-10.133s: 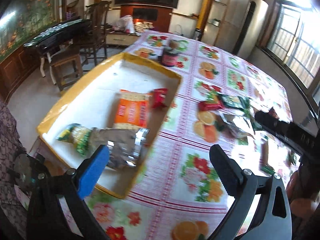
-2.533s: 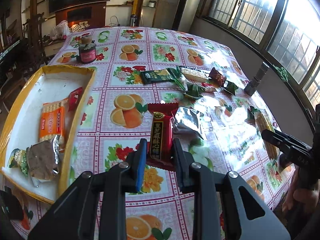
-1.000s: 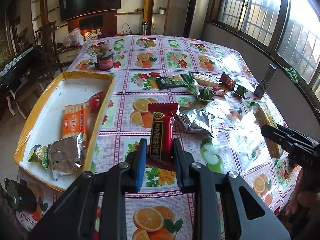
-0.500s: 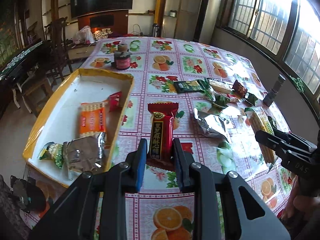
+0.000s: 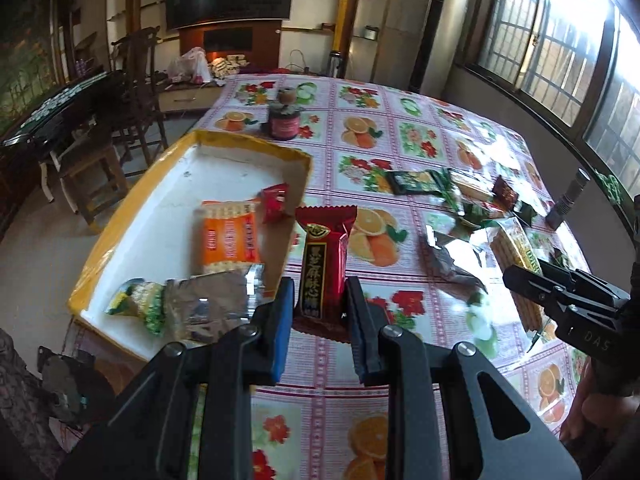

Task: Organize snacks
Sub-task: 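Carry the red candy bar and WEIDAN cracker pack with both tools over the white tray, then open both tools to drop the candy bar and cracker pack into the tray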

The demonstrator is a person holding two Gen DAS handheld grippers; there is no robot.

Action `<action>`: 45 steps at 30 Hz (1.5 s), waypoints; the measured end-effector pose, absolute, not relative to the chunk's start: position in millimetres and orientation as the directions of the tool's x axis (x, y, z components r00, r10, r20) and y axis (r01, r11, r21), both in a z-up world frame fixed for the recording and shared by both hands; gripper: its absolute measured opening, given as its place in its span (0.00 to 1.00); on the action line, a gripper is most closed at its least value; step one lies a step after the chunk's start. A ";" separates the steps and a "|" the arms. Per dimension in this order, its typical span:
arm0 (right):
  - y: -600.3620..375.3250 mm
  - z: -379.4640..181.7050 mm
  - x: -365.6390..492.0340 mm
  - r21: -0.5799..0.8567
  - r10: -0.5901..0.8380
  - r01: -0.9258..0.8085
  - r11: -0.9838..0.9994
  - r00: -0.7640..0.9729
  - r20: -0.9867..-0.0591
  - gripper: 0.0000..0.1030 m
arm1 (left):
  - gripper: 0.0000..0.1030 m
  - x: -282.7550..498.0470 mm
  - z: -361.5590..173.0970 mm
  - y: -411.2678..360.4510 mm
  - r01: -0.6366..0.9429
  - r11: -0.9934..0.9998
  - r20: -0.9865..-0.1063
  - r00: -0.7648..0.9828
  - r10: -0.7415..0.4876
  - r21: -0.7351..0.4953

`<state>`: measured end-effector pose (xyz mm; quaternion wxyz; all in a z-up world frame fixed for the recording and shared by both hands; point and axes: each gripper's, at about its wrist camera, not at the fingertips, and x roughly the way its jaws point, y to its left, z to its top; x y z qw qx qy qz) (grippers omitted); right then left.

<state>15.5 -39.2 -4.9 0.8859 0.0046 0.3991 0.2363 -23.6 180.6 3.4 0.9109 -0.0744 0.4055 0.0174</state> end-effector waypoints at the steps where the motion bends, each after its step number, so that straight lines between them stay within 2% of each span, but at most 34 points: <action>1: -34.1 -4.7 16.8 0.208 0.440 -0.430 0.879 0.562 -0.700 0.45 | 0.26 -24.3 2.9 185.2 -0.102 0.987 -0.741 0.671 -0.024 -0.124; 14: 91.7 -15.1 69.8 0.286 0.581 -0.579 0.763 0.422 -0.696 0.44 | 0.26 -6.9 -14.5 264.1 -0.266 0.954 -0.762 0.644 0.068 -0.140; 21: 148.8 -34.7 109.8 0.256 0.556 -0.602 0.757 0.387 -0.735 0.45 | 0.26 28.8 -29.7 284.6 -0.318 0.942 -0.783 0.611 0.115 -0.110; 31: 174.2 -55.5 124.5 0.238 0.537 -0.611 0.755 0.368 -0.759 0.45 | 0.28 46.6 -51.8 297.1 -0.349 0.933 -0.818 0.559 0.132 -0.088; 33: 175.6 -57.2 124.4 0.243 0.539 -0.611 0.754 0.363 -0.760 0.46 | 0.36 45.4 -53.9 299.0 -0.367 0.927 -0.825 0.546 0.145 -0.080; 34: 175.0 -57.3 124.7 0.245 0.537 -0.606 0.757 0.364 -0.761 0.47 | 0.50 44.1 -53.5 300.1 -0.373 0.924 -0.824 0.547 0.148 -0.082; 35: 173.0 -56.6 124.0 0.254 0.543 -0.603 0.756 0.361 -0.758 0.47 | 0.69 43.1 -52.2 300.9 -0.382 0.920 -0.822 0.548 0.151 -0.085; 37: 169.8 -54.1 124.9 0.263 0.550 -0.602 0.754 0.360 -0.754 0.47 | 0.81 38.3 -47.8 303.0 -0.392 0.915 -0.811 0.565 0.155 -0.098; 45: 119.2 -36.7 109.0 0.285 0.553 -0.553 0.783 0.410 -0.725 0.50 | 0.85 22.1 -29.4 293.4 -0.393 0.912 -0.788 0.595 0.155 -0.117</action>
